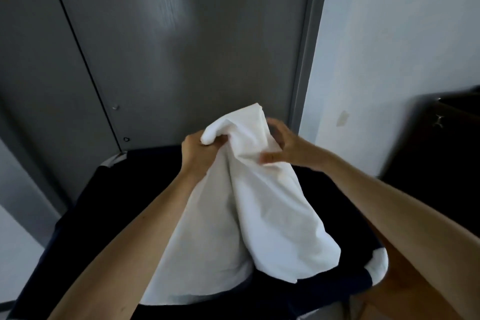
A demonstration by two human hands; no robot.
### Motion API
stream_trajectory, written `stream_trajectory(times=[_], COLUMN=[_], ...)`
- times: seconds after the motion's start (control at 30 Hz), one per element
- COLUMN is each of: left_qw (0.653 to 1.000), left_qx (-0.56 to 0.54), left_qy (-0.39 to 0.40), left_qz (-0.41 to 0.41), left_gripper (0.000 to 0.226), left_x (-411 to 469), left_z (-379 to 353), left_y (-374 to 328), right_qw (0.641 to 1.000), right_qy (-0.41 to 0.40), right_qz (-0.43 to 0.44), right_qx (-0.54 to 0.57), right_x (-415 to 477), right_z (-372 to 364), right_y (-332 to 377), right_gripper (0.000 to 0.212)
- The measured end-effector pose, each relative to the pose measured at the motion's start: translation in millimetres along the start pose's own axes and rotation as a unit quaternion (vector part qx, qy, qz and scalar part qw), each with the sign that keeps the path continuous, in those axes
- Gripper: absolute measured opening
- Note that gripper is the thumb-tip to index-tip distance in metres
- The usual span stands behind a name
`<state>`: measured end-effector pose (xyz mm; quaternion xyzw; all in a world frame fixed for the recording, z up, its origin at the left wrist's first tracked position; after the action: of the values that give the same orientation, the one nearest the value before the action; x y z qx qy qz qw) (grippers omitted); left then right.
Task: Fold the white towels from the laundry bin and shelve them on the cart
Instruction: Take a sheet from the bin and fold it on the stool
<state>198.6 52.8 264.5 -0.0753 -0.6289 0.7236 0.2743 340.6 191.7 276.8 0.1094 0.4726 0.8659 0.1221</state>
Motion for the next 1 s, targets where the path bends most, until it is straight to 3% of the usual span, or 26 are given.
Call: stream_trajectory(times=[0.07,0.13,0.2,0.33,0.5,0.57,0.63,0.7,0.8,0.9,1.0], left_qw=[0.999,0.998,0.998,0.995,0.995,0.990,0.971,0.959,0.977,0.994,0.997], left_qx=[-0.043,-0.065,-0.062,-0.070,0.023,0.087,0.167,0.152,0.107,0.092,0.025], left_qy=[-0.006,-0.004,-0.002,-0.025,-0.060,-0.093,-0.172,-0.233,-0.180,-0.057,-0.017], left_qz=[0.008,0.016,0.024,0.060,0.074,0.056,-0.001,-0.048,-0.022,0.024,0.076], left_gripper=[0.020,0.026,0.027,0.009,0.008,0.021,0.048,0.077,0.105,0.110,0.106], left_x=[2,6,7,17,36,31,18,-7,-36,-37,-26], left_z=[4,4,6,22,53,66,79,81,61,36,26], left_y=[7,11,19,43,48,51,53,53,68,69,69], right_qw=[0.996,0.985,0.975,0.969,0.965,0.957,0.949,0.948,0.954,0.961,0.971], right_qy=[-0.003,-0.080,-0.148,-0.180,-0.219,-0.226,-0.236,-0.236,-0.221,-0.208,-0.182], right_qz=[-0.056,-0.091,-0.088,-0.083,-0.141,-0.160,-0.165,-0.157,-0.152,-0.158,-0.143], right_qx=[-0.064,-0.124,-0.139,-0.146,0.031,0.088,0.130,0.143,0.131,0.094,0.067], right_x=[-6,-3,3,17,45,60,75,90,107,114,112], right_z=[-26,-36,-37,-51,-77,-83,-85,-84,-88,-98,-104], right_y=[-37,-62,-70,-67,-54,-49,-37,-19,4,9,13], right_gripper=[0.063,0.033,0.018,0.023,0.021,0.025,0.031,0.031,0.029,0.025,0.028])
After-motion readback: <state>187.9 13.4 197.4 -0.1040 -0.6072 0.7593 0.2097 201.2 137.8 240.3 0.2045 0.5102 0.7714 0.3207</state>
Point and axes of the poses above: each hand's wrist, its own x-axis towards the middle knuckle, its own z-axis out of the back of the hand, y = z × x, the point moved 6 cm from there along x, towards the middle knuckle, and after that the axes turned 2 degrees about -x, right-handed, at the moved point
